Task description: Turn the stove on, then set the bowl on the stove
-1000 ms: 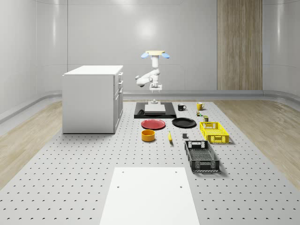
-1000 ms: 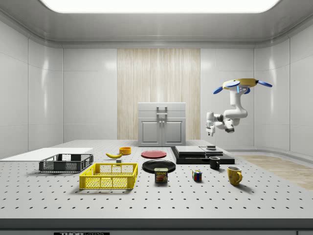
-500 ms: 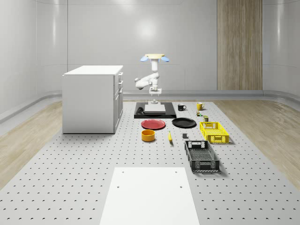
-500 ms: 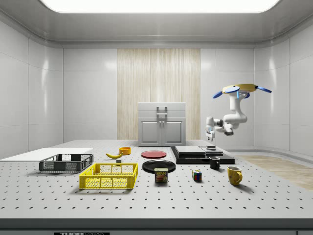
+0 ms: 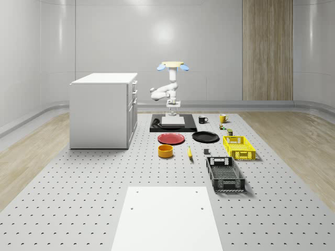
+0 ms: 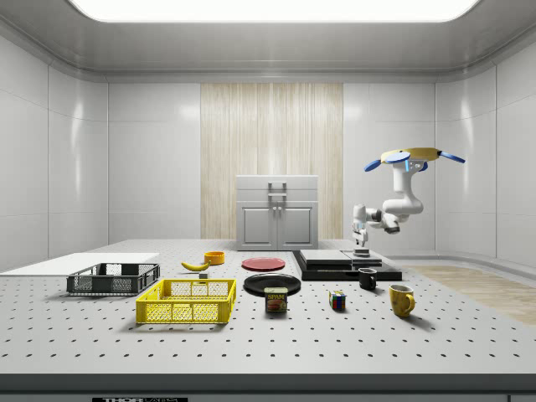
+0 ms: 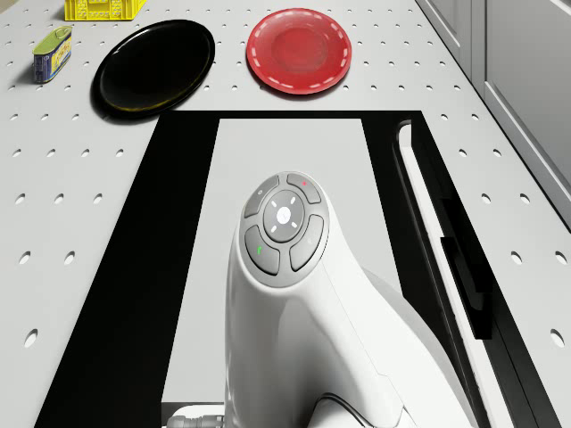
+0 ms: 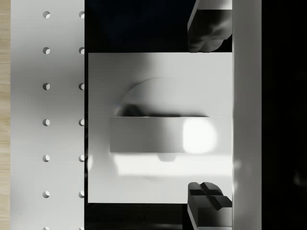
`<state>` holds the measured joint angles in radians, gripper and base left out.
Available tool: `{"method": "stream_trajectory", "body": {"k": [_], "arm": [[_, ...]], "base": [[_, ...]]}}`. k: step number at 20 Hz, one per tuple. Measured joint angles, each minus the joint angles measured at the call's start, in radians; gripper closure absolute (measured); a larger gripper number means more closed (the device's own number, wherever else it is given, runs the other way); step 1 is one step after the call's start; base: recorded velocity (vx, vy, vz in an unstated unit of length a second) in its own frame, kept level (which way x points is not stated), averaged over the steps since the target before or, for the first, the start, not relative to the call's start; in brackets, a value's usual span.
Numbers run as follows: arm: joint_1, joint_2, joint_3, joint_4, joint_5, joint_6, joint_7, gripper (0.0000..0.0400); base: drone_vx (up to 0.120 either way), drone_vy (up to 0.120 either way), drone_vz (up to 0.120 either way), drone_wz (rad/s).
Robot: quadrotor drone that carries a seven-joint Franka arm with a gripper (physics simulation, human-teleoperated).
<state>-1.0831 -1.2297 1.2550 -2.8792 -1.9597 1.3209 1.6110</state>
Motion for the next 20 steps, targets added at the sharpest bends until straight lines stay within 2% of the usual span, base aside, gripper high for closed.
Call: {"method": "stream_trajectory", "body": {"k": [11,20], "arm": [[-0.006,-0.058,-0.086,0.025,-0.07,0.087,-0.004,0.0],[-0.035,-0.072,-0.09,0.051,-0.073,0.113,0.003,0.0]], "base": [[0.0,0.0,0.0,0.0],[0.0,0.0,0.0,0.0]]}}
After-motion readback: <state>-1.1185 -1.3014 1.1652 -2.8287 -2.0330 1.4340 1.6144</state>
